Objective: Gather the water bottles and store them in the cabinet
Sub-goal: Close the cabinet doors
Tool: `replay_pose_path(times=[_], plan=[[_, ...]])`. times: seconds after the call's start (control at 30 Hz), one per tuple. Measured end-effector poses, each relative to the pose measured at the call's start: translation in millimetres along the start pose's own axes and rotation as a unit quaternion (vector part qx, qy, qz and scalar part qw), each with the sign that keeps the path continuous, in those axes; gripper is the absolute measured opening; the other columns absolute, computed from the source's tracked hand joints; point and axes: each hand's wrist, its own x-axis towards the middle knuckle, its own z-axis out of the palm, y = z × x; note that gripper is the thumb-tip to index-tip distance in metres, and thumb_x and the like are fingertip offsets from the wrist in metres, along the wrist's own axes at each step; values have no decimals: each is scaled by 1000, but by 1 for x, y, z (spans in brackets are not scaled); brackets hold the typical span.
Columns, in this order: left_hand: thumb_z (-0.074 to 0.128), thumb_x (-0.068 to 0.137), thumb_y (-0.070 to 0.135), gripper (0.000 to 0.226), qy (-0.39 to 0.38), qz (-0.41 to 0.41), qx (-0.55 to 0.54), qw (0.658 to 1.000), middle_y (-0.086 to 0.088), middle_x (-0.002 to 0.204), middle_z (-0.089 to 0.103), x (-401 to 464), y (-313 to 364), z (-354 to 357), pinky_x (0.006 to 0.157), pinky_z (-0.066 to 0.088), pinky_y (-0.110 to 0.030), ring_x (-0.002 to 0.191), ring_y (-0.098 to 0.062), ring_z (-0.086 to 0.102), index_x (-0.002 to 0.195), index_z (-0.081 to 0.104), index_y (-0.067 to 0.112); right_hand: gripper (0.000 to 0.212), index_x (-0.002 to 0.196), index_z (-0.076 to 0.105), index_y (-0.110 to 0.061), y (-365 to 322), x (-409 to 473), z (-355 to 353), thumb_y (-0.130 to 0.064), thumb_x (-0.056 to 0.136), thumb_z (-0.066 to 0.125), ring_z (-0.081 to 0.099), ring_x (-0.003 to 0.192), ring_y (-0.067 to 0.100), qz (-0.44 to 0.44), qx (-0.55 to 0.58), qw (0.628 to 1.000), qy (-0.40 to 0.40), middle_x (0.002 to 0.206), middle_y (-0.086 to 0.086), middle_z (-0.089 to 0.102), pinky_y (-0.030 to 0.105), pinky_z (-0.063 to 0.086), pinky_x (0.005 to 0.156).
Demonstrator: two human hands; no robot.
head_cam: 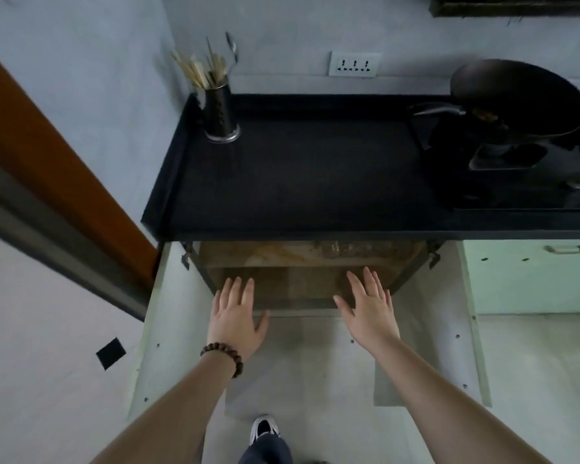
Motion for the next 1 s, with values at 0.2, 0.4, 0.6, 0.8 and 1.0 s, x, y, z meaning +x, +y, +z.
replay_pose_path(times=[0.2,0.4,0.6,0.8,1.0], plan=[[39,96,52,72,4,-105,43,994,-10,161,11,-62,-39,8,119,-1,-42,149,-30,2,155,14,19,64,150,16,-29,4,-18,10,-54,95,36,-6,148,20,-47,-6,999,-25,161,3,-2,42,4,120],[52,91,48,91,-22,-241,14,970,-15,161,-11,-110,-77,16,120,1,-44,148,-32,-9,154,-4,15,65,151,14,-28,-7,-32,25,-52,95,38,-6,148,20,-80,-21,994,-68,161,4,-2,42,4,120],[61,87,43,100,-36,-298,-46,953,-12,162,1,-122,-107,19,120,14,-42,148,-30,5,153,-4,8,65,151,15,-28,-33,-31,41,-48,95,42,-3,148,21,-115,-27,990,-82,161,3,3,42,7,120],[66,86,31,88,-30,-270,-142,952,-8,153,27,-124,-116,19,113,33,-38,136,-25,28,154,14,10,65,151,15,-26,-44,-33,52,-45,96,44,0,148,21,-118,-40,986,-112,161,4,6,43,10,120],[68,83,39,103,-80,-142,-146,976,1,161,9,-128,-80,38,116,24,-35,145,-21,18,155,-3,18,65,151,17,-25,-47,-37,49,-41,95,47,1,148,21,-92,-16,990,-105,160,4,9,43,11,120]])
